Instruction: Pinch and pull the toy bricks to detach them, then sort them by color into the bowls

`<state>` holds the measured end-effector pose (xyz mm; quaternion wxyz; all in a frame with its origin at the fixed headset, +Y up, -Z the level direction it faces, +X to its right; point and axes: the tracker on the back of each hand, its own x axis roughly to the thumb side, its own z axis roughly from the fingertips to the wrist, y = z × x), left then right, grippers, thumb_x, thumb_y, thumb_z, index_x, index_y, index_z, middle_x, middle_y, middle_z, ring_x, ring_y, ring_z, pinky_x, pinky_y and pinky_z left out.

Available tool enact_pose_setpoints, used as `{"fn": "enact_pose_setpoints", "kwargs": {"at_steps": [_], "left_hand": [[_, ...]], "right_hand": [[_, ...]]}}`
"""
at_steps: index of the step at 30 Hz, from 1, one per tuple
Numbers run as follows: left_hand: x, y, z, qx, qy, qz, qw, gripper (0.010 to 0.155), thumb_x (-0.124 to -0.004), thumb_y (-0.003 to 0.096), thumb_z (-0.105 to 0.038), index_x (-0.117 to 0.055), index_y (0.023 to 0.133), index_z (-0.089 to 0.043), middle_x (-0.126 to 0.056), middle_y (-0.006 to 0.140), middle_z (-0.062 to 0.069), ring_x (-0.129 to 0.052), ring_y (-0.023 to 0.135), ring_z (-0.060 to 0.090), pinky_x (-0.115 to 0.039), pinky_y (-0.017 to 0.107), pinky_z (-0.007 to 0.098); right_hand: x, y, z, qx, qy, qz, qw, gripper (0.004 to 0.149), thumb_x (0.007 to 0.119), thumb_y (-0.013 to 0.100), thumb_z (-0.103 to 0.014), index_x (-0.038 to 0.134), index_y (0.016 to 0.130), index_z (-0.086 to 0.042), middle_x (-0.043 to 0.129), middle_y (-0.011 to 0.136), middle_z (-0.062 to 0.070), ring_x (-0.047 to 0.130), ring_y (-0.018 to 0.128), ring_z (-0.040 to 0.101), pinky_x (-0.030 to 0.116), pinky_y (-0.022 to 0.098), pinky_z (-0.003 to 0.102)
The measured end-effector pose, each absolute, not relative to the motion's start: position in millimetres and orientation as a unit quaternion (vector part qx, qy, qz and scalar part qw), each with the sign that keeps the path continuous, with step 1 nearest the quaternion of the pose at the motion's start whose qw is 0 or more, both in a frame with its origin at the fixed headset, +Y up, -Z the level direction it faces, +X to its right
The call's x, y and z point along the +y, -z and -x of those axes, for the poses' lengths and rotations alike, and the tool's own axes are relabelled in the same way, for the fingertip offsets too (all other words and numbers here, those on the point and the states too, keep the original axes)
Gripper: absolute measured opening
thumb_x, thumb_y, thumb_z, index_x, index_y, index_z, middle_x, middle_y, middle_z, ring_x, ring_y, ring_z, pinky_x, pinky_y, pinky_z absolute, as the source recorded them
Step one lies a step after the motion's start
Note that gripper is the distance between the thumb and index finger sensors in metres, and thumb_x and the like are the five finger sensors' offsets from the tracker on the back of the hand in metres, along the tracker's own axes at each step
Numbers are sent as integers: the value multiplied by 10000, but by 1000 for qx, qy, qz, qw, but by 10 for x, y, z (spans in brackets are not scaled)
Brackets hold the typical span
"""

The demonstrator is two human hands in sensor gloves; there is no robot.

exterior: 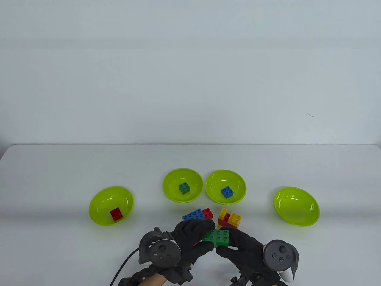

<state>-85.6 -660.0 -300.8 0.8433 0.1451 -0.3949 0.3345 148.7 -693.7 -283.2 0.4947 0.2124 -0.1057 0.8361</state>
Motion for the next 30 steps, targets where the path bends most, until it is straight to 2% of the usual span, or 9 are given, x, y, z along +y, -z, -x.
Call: {"fn": "enact_pose_setpoints", "kwargs": {"at_steps": [6, 10, 13, 21, 24, 27, 30], "left_hand": [[-6636, 3043, 868, -373, -390, -117, 834, 620, -736, 464, -380, -733, 939, 19, -865, 803, 288, -899, 676, 400, -678, 581, 589], [-6593, 2955, 814, -394, -298, -184, 850, 634, -741, 454, -395, -732, 939, 13, -872, 803, 276, -907, 678, 388, -689, 583, 579], [-6567, 2915, 784, -399, -254, -203, 857, 636, -727, 456, -404, -726, 944, 5, -874, 806, 264, -913, 680, 375, -700, 581, 570], [-6590, 3035, 847, -369, -350, -91, 856, 621, -729, 473, -379, -737, 935, 37, -874, 792, 294, -909, 662, 403, -688, 569, 591], [-6598, 3012, 854, -374, -339, -113, 856, 625, -742, 465, -377, -742, 934, 35, -873, 795, 299, -905, 667, 408, -682, 574, 593], [-6547, 2932, 820, -392, -260, -174, 865, 635, -754, 455, -401, -745, 935, 15, -883, 798, 275, -916, 671, 386, -698, 578, 576], [-6541, 2906, 804, -393, -242, -194, 866, 634, -743, 457, -416, -749, 931, 6, -892, 791, 261, -927, 663, 368, -713, 573, 565]], "right_hand": [[-6927, 2824, -1473, -117, -842, -212, 481, 610, 819, 424, -393, 764, 903, -20, 917, 785, 194, 962, 646, 362, 743, 571, 543], [-6942, 2839, -1472, -108, -840, -208, 490, 614, 817, 415, -384, 767, 894, -1, 922, 768, 207, 966, 627, 371, 743, 560, 553], [-6944, 2836, -1472, -110, -840, -207, 489, 622, 817, 407, -375, 761, 897, 4, 920, 767, 212, 966, 624, 371, 744, 557, 555], [-6977, 2824, -1451, -111, -838, -210, 491, 615, 802, 421, -371, 760, 903, 9, 912, 780, 217, 962, 637, 376, 741, 566, 555], [-6990, 2831, -1437, -107, -840, -208, 490, 611, 801, 425, -377, 762, 901, 4, 917, 774, 213, 965, 631, 372, 744, 562, 552], [-6991, 2836, -1440, -101, -836, -209, 498, 617, 797, 422, -378, 754, 906, 1, 911, 781, 210, 959, 637, 372, 739, 567, 552], [-6980, 2828, -1450, -107, -836, -210, 496, 618, 802, 418, -373, 753, 908, 0, 908, 786, 214, 955, 643, 377, 734, 571, 554]]}}
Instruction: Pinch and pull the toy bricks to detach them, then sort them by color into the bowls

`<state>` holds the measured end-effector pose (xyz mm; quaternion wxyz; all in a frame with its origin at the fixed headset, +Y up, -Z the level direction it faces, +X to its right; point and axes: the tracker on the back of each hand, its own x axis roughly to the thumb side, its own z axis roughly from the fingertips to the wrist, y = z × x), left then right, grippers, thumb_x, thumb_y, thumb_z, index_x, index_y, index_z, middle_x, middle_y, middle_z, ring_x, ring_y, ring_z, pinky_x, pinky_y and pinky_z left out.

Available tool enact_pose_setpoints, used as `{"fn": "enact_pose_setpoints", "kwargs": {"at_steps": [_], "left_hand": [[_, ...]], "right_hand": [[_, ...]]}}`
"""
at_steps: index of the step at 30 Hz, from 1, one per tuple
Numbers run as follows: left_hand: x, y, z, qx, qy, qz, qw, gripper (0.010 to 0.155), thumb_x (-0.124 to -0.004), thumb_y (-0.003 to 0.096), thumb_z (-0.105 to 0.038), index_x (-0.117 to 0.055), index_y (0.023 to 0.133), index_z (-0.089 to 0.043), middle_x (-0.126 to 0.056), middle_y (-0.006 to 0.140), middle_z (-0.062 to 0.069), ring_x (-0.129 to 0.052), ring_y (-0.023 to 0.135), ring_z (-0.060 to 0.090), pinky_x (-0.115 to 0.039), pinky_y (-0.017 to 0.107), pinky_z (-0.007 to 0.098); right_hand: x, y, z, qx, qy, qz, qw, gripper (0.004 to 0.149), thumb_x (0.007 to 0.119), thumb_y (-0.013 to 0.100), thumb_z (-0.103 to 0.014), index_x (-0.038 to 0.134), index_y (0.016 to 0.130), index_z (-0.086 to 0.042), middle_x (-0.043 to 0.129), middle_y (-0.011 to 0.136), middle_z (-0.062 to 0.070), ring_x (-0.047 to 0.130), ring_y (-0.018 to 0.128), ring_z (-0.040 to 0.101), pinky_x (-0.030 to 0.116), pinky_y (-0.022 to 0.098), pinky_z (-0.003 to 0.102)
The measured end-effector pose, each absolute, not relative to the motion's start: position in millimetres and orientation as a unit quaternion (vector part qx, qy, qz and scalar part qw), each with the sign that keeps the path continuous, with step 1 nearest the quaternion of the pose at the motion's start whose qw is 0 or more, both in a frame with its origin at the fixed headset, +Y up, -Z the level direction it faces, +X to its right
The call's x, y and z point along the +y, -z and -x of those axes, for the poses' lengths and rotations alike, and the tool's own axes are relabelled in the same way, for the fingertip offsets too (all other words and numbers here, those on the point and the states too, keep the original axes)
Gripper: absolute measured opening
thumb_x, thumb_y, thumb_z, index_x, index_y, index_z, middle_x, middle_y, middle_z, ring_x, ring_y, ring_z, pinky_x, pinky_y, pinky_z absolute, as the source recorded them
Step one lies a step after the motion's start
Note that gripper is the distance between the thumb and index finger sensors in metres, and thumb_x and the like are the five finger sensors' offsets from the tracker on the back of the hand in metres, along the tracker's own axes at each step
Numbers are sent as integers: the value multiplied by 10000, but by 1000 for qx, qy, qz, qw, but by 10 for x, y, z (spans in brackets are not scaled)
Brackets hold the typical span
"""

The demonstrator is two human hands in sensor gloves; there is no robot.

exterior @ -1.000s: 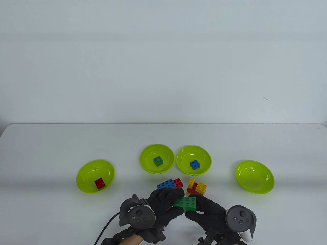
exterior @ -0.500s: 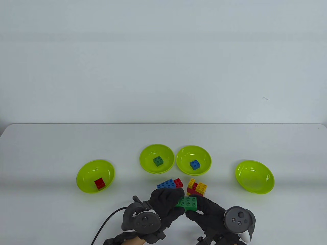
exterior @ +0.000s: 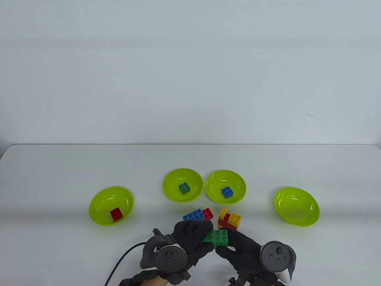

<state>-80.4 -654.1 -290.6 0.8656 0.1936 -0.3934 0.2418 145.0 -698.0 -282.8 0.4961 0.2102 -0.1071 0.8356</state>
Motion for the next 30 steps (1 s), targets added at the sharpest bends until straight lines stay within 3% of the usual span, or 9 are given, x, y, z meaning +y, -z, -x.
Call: {"fn": "enact_pose_setpoints", "kwargs": {"at_steps": [7, 10, 15, 23, 30], "left_hand": [[-6588, 3035, 866, -361, -349, -79, 861, 622, -745, 468, -381, -751, 924, 42, -885, 776, 298, -917, 646, 402, -694, 560, 592], [-6597, 3017, 864, -365, -339, -97, 862, 624, -757, 461, -378, -756, 922, 42, -884, 780, 302, -915, 650, 410, -690, 563, 594], [-6541, 2913, 806, -386, -231, -173, 876, 631, -748, 454, -404, -752, 930, 10, -891, 796, 268, -926, 669, 377, -711, 574, 570], [-6621, 3095, 932, -339, -403, -22, 850, 618, -721, 485, -382, -760, 917, 58, -896, 761, 312, -922, 631, 413, -695, 549, 600], [-6576, 3096, 968, -348, -389, -48, 852, 620, -757, 480, -382, -743, 941, 33, -873, 810, 302, -900, 684, 419, -677, 577, 596]], "right_hand": [[-7012, 2829, -1435, -101, -835, -216, 497, 617, 784, 430, -366, 743, 918, 8, 896, 797, 221, 945, 656, 383, 726, 578, 559], [-7031, 2835, -1429, -95, -834, -210, 501, 612, 787, 432, -369, 745, 915, 4, 900, 792, 217, 950, 648, 379, 730, 574, 557], [-7033, 2836, -1432, -90, -835, -205, 503, 620, 792, 426, -370, 736, 922, -2, 895, 801, 213, 947, 659, 377, 728, 578, 554], [-7019, 2816, -1424, -104, -844, -230, 473, 619, 800, 413, -355, 736, 930, -20, 892, 817, 200, 947, 678, 365, 729, 592, 545], [-7039, 2833, -1414, -92, -838, -215, 493, 617, 804, 433, -376, 727, 931, -20, 887, 821, 199, 942, 682, 367, 724, 592, 545]]}}
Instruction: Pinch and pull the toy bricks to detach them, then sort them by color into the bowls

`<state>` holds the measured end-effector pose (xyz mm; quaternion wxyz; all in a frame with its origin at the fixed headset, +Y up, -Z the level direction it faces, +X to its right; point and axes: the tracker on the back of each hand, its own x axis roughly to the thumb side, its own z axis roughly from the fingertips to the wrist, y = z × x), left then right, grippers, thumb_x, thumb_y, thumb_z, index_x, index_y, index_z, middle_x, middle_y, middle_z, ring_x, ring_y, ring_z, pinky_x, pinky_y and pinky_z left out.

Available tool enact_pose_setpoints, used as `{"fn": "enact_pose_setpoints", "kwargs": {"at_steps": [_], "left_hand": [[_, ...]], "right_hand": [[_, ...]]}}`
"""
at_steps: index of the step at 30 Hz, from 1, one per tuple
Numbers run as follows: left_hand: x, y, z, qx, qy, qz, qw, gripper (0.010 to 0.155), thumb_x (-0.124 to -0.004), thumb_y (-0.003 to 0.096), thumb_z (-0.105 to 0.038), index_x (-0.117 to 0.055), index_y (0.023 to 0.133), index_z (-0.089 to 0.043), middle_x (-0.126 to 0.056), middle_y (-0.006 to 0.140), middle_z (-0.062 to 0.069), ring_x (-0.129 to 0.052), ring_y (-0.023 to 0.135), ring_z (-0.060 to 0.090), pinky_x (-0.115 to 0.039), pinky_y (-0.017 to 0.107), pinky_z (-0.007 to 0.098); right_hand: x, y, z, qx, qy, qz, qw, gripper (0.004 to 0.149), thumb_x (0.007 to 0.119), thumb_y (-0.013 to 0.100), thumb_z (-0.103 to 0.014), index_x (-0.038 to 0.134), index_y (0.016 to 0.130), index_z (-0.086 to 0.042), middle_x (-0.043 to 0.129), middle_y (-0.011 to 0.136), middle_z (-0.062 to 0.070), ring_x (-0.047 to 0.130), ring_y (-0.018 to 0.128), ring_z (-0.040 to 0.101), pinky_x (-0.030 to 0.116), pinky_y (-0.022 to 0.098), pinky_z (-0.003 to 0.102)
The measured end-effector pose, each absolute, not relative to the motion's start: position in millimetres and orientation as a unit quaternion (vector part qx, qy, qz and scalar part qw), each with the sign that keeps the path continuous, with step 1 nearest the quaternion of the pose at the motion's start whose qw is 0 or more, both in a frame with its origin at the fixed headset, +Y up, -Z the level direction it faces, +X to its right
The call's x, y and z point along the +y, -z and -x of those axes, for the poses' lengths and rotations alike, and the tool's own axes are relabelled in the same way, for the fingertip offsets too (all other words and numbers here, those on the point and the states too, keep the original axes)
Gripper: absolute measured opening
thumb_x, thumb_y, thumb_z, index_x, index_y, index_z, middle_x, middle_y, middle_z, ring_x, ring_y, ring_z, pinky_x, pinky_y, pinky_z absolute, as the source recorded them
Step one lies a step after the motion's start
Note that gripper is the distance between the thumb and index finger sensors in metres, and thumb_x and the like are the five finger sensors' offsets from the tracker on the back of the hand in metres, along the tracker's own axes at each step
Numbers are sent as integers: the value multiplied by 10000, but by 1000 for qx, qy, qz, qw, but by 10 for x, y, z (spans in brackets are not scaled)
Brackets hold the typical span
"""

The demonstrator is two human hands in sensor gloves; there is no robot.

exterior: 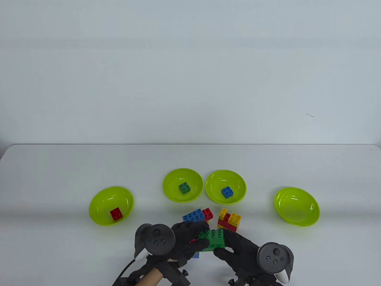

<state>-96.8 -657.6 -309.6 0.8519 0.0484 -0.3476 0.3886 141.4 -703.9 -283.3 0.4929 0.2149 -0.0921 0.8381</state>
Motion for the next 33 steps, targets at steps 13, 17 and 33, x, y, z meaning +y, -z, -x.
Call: {"fn": "enact_pose_setpoints", "kwargs": {"at_steps": [13, 17, 33], "left_hand": [[-6458, 3917, 1514, -200, -330, -109, 916, 627, -760, 500, -331, -635, 1016, 1, -763, 936, 295, -812, 810, 441, -615, 641, 592], [-6680, 4275, 1621, -144, -307, -73, 938, 628, -760, 500, -323, -619, 1027, -10, -744, 955, 285, -796, 830, 435, -606, 655, 584], [-7201, 4784, 1467, -59, -196, 7, 979, 656, -746, 503, -367, -600, 1034, -9, -733, 959, 286, -790, 832, 433, -598, 658, 582]], "right_hand": [[-6973, 2839, -1491, -107, -839, -196, 496, 618, 803, 445, -382, 717, 939, -21, 878, 829, 202, 936, 686, 369, 720, 592, 544], [-6966, 2851, -1527, -111, -838, -191, 500, 616, 806, 446, -381, 719, 939, -21, 877, 829, 204, 935, 687, 370, 719, 592, 545], [-6976, 2895, -1634, -114, -831, -181, 514, 616, 821, 445, -382, 726, 934, -19, 882, 822, 208, 936, 678, 374, 719, 586, 546]]}}
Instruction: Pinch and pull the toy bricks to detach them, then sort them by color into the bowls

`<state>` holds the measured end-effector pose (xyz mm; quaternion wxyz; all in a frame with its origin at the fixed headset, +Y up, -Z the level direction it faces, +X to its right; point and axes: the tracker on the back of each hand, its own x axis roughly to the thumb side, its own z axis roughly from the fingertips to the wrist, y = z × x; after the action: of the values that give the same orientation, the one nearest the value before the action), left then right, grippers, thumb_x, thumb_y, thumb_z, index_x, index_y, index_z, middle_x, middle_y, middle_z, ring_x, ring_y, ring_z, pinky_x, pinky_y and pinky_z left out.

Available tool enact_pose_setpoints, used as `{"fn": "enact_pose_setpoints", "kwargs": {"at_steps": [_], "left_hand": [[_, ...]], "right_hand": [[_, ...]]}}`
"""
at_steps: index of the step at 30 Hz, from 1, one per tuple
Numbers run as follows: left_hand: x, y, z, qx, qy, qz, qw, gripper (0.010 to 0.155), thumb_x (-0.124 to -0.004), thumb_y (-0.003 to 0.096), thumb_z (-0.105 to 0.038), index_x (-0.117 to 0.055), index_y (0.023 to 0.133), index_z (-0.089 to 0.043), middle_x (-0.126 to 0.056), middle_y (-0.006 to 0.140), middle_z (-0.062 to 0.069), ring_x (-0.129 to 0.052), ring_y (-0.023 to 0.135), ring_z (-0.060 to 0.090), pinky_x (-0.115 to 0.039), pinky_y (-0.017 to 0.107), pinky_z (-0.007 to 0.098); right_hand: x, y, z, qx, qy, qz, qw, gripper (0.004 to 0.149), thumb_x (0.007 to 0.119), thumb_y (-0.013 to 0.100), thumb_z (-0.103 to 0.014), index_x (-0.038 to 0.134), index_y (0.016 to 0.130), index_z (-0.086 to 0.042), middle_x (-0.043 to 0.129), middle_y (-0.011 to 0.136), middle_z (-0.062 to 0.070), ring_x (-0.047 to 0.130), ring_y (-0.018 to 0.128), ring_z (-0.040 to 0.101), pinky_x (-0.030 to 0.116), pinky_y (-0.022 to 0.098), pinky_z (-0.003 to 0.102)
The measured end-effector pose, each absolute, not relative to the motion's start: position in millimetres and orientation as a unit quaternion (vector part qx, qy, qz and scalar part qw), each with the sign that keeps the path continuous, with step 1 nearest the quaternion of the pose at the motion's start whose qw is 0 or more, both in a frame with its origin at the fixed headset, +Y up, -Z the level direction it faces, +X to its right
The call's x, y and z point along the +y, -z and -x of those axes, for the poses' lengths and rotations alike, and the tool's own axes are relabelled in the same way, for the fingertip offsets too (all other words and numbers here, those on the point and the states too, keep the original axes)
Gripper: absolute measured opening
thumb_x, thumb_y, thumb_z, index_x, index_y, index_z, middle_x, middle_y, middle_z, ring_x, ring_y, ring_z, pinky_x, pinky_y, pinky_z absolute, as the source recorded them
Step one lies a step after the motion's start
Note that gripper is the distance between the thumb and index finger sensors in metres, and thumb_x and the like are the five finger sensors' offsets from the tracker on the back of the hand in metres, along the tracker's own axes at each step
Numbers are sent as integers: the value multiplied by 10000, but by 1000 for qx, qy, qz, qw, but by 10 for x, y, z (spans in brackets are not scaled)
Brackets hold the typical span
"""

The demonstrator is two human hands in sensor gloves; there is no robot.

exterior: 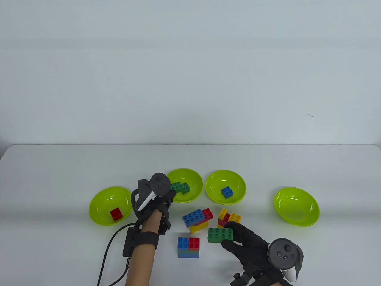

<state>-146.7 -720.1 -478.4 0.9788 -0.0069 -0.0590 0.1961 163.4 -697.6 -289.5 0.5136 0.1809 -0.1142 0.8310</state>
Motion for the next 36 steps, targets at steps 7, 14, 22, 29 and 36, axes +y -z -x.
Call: {"fn": "enact_pose_setpoints", "kwargs": {"at_steps": [7, 14, 22, 29, 36], "left_hand": [[-6868, 4475, 1465, -129, -270, -31, 954, 749, -708, 517, -464, -522, 1068, 8, -651, 1008, 316, -719, 879, 475, -545, 670, 609], [-6527, 3795, 1280, -260, -383, -46, 885, 745, -689, 532, -470, -522, 1070, 17, -646, 1013, 330, -716, 881, 489, -545, 666, 619], [-6644, 3225, 1001, -351, -462, -18, 814, 774, -688, 533, -490, -500, 1078, 27, -642, 1018, 339, -722, 880, 495, -552, 663, 625], [-6821, 3138, 903, -371, -431, -12, 823, 820, -749, 493, -492, -490, 1066, 34, -694, 958, 322, -780, 812, 451, -596, 634, 610], [-6832, 3072, 852, -371, -419, -45, 828, 707, -773, 481, -434, -617, 1001, 19, -802, 853, 277, -862, 712, 395, -657, 588, 588]], "right_hand": [[-6978, 2892, -1641, -116, -829, -179, 517, 615, 819, 447, -381, 723, 937, -23, 877, 830, 207, 932, 685, 377, 715, 590, 547], [-7010, 2889, -1619, -107, -825, -180, 524, 618, 818, 447, -382, 718, 942, -25, 874, 835, 205, 931, 689, 376, 715, 592, 545], [-6998, 2857, -1581, -102, -819, -191, 530, 618, 813, 452, -386, 712, 947, -32, 869, 843, 202, 928, 699, 373, 713, 597, 542], [-7012, 2838, -1548, -88, -804, -197, 555, 617, 809, 455, -390, 710, 949, -33, 869, 845, 198, 928, 701, 369, 713, 599, 539], [-7022, 2828, -1530, -83, -802, -204, 555, 617, 810, 455, -389, 712, 947, -31, 868, 844, 202, 928, 699, 372, 713, 596, 541]]}}
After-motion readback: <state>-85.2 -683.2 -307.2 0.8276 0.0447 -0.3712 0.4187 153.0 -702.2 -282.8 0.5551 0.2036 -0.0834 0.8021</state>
